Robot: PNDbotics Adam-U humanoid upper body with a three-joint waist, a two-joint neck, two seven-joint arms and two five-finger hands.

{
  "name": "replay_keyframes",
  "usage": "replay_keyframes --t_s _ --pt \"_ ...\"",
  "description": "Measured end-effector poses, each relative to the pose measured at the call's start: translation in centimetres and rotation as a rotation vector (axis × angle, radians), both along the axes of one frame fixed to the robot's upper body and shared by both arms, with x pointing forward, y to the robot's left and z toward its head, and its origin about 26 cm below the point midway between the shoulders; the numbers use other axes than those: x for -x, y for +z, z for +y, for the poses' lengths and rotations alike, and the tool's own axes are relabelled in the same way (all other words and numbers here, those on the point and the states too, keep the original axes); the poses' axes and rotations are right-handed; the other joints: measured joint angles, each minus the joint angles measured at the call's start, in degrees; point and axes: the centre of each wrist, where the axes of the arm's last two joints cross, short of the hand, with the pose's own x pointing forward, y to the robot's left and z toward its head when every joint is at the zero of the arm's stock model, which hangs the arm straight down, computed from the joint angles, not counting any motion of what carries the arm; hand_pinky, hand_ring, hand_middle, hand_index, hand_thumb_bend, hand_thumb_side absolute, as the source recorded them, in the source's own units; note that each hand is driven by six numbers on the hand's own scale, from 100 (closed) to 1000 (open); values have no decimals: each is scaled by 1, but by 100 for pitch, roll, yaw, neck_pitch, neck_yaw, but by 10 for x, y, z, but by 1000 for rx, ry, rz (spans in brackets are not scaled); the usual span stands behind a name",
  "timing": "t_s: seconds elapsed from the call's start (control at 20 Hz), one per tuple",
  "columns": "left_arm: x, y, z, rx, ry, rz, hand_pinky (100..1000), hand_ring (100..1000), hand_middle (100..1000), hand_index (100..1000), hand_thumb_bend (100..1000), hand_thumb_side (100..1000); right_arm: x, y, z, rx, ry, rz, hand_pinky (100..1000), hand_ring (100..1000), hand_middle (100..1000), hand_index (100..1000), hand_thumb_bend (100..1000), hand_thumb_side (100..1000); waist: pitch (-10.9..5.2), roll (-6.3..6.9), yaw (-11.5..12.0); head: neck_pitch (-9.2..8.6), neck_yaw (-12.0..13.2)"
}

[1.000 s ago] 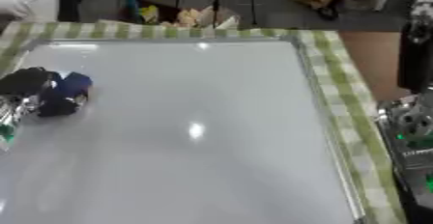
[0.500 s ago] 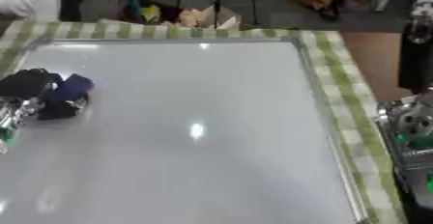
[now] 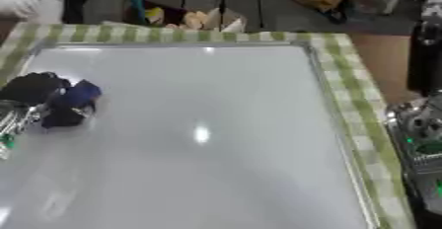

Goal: Wipe the whiteboard clean with a brush.

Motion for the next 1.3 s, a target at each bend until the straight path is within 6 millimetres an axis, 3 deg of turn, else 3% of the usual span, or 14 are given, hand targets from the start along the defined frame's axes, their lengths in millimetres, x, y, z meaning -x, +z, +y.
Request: replay_keyframes --t_s 1.3 --pt "23 7 -34 -61 -158 57 126 406 467 716 102 826 0 -1 0 1 3 4 818 886 715 825 100 1000 2 13 3 0 23"
